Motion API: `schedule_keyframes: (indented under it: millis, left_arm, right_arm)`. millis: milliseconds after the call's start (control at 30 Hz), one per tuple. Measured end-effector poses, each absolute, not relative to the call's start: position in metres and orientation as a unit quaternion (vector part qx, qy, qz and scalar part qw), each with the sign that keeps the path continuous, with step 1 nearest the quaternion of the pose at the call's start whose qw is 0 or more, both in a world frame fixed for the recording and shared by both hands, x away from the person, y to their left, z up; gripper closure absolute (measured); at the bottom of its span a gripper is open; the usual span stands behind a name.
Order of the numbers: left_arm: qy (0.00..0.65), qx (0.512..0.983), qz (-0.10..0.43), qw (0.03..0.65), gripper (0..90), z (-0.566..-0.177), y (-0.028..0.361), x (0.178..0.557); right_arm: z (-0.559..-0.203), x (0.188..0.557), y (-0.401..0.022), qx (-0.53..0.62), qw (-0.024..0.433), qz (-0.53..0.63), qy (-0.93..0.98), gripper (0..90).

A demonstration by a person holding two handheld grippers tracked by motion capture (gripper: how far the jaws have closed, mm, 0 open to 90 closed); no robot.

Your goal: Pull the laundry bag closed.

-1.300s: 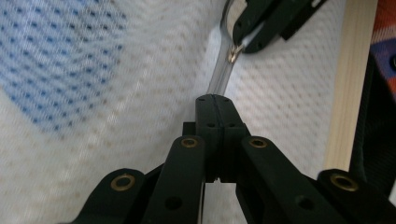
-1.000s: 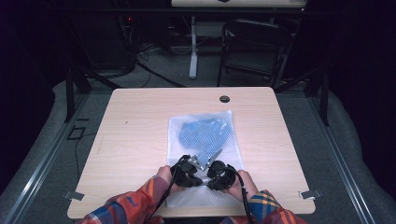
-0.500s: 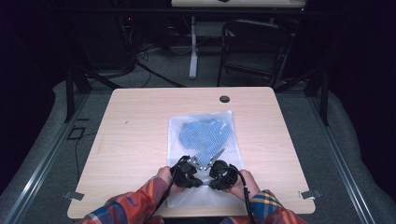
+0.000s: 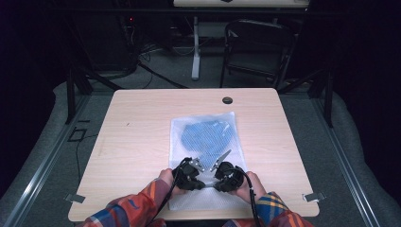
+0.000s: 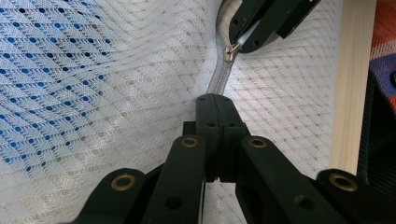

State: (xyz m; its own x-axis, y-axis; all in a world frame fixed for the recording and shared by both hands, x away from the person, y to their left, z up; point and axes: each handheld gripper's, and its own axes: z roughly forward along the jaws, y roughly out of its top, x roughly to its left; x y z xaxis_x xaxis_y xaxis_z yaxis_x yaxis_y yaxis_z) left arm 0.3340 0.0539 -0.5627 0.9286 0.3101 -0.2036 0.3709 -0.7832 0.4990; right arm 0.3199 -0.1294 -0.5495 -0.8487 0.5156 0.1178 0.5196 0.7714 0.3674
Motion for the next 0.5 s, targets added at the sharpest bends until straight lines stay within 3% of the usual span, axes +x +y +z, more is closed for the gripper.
schedule_keyframes:
  millis: [500]
  left_arm:
    - [0.177, 0.943, -0.057, 0.275, 90.0, -0.563, 0.054, 0.334]
  right_arm:
    - [-0.547, 0.320, -0.147, -0.294, 0.006, -0.197, -0.935, 86.8]
